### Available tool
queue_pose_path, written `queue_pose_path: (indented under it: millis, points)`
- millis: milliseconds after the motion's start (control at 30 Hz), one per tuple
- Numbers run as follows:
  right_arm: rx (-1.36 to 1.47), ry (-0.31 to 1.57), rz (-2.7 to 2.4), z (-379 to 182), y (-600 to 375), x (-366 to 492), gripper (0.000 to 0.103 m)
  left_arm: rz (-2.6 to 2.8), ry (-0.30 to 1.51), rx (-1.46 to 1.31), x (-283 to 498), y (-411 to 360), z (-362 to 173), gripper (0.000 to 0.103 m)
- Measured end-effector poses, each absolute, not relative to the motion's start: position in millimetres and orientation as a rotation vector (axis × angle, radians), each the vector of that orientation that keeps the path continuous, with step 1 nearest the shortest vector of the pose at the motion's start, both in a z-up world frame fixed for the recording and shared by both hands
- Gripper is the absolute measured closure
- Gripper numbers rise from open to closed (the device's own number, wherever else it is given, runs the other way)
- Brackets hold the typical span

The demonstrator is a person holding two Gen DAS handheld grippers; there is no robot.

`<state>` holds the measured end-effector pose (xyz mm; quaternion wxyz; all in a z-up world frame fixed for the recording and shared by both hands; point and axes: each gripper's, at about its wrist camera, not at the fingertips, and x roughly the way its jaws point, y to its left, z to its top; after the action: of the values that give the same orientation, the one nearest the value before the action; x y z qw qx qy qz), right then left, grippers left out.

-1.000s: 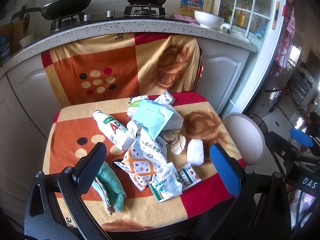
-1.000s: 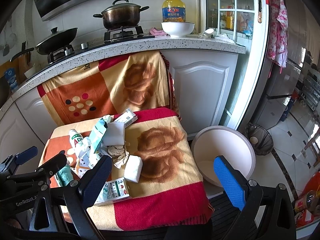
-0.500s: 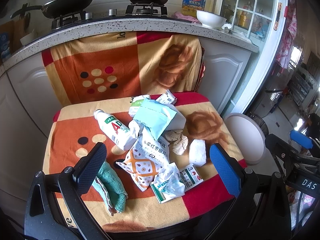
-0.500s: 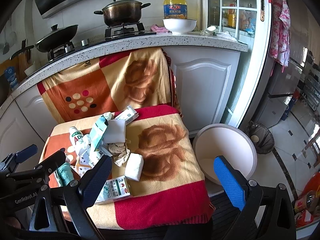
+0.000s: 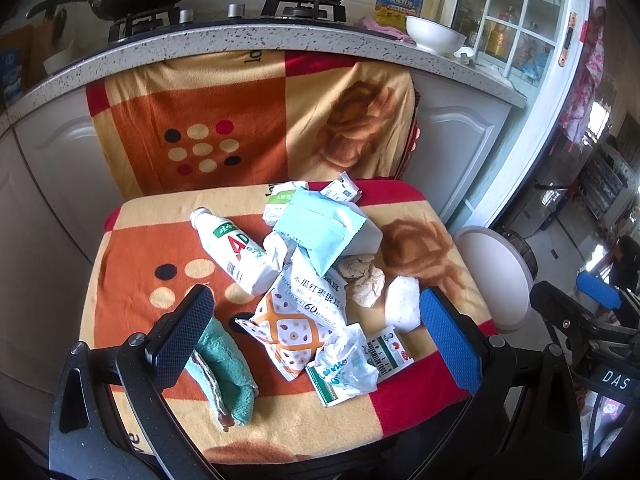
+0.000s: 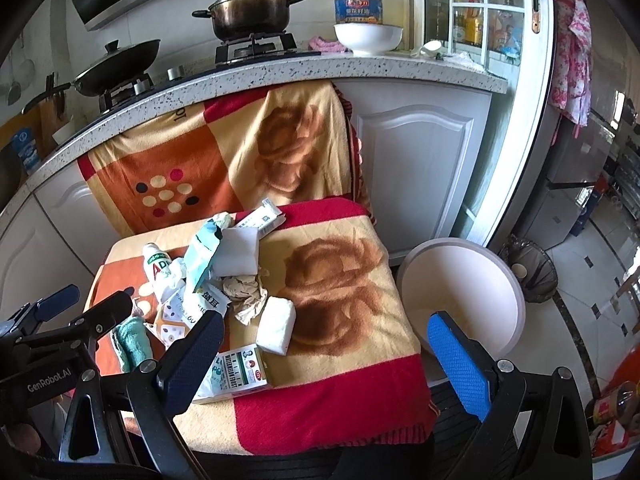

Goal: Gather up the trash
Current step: 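Grasp the white AD bottle with left tool while right tool grasps white foam block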

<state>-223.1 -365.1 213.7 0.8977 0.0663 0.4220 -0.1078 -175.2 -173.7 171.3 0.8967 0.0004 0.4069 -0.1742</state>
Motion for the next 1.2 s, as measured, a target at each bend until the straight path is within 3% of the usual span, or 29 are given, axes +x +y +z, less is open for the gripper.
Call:
queue_pose_path:
  millis: [467, 733, 867, 1200]
  points:
    - [0.139, 0.92, -0.205, 199.6, -362.0, -213.3, 0.002, -0.334, 0.876, -0.028, -158.0, -156.2, 158.1, 0.001]
    - [0.237, 1.011, -0.065, 160.7, -371.6, -194.1, 0.003, -0.373, 1.0, -0.139, -125.4, -104.4, 129.6, 0.001]
    - [0.225, 1.036, -0.016, 140.3, -367.8, -177.4, 0.019, -0.337, 1.052, -0.225, -102.5, -71.9, 112.9, 0.001]
    - [0.284, 1.12, 0.052, 103.3, -362.1, -132.4, 0.035, -0.257, 1.169, -0.352, -24.5, -71.8, 74.6, 0.006]
